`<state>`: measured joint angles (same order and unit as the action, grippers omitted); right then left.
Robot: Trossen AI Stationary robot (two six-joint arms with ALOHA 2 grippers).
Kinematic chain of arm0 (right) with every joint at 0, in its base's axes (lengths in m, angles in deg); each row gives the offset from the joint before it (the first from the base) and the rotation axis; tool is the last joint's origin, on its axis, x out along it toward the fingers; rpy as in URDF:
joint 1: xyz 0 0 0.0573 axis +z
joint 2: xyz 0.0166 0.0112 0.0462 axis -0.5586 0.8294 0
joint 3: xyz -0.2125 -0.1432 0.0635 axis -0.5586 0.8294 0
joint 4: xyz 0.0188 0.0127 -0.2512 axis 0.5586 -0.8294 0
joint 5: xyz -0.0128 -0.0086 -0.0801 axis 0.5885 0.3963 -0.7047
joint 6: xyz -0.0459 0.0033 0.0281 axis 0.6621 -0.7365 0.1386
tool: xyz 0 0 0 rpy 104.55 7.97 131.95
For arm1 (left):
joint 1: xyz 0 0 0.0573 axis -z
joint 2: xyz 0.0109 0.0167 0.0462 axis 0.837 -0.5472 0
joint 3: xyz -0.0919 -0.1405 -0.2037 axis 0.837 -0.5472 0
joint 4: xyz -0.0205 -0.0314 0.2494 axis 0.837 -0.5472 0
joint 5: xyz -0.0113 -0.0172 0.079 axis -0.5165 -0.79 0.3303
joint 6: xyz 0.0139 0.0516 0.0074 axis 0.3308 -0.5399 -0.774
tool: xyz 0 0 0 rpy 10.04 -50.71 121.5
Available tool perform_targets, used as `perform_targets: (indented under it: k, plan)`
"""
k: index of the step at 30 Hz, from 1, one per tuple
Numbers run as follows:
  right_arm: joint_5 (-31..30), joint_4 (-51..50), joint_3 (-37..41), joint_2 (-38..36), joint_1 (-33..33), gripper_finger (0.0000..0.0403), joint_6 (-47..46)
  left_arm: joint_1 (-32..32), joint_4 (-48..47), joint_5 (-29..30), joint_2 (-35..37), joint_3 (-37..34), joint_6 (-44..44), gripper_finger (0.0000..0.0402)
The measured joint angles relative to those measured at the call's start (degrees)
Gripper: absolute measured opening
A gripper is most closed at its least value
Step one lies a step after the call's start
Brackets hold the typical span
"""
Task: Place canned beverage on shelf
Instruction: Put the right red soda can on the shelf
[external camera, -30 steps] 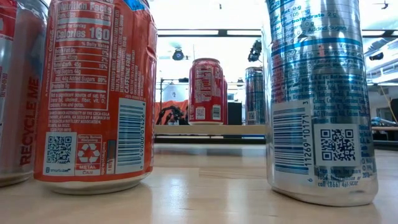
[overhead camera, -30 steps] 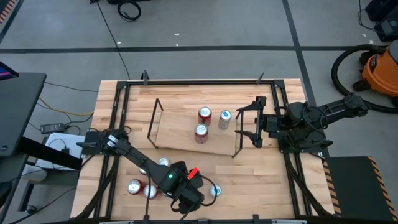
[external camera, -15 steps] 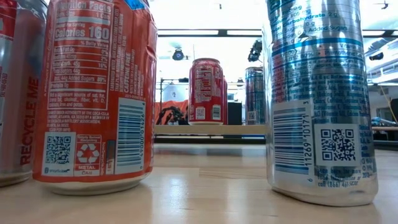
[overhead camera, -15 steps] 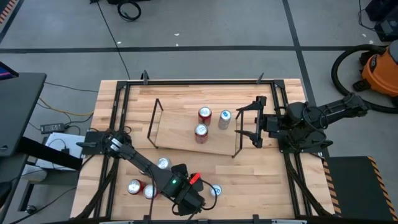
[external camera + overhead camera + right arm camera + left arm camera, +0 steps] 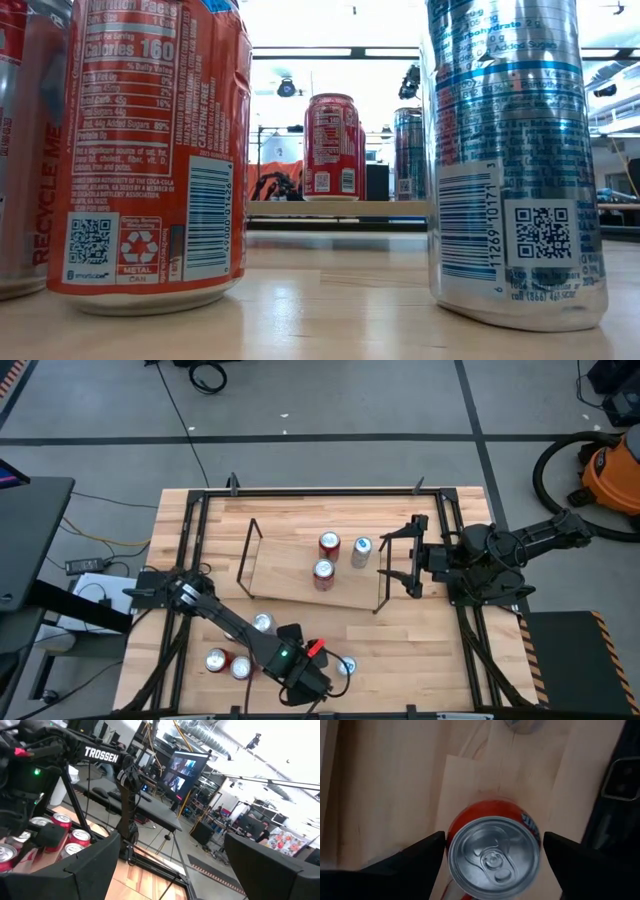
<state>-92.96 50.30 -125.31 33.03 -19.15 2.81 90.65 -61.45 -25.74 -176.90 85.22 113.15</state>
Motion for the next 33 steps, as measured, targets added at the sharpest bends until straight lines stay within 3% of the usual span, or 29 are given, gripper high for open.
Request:
perform_targets:
  k: [9, 33]
  plan:
    - [0.84, 0.02, 0.00, 0.00, 0.00, 0.0368, 0.00, 0.15, -0.16, -0.28, -1.83, 0.07, -5.18, 0.0348]
    - [0.97, 0.00, 0.00, 0.00, 0.00, 0.0368, 0.00, -2.19, -1.21, -0.81, -1.87, 0.04, -6.70, 0.0345]
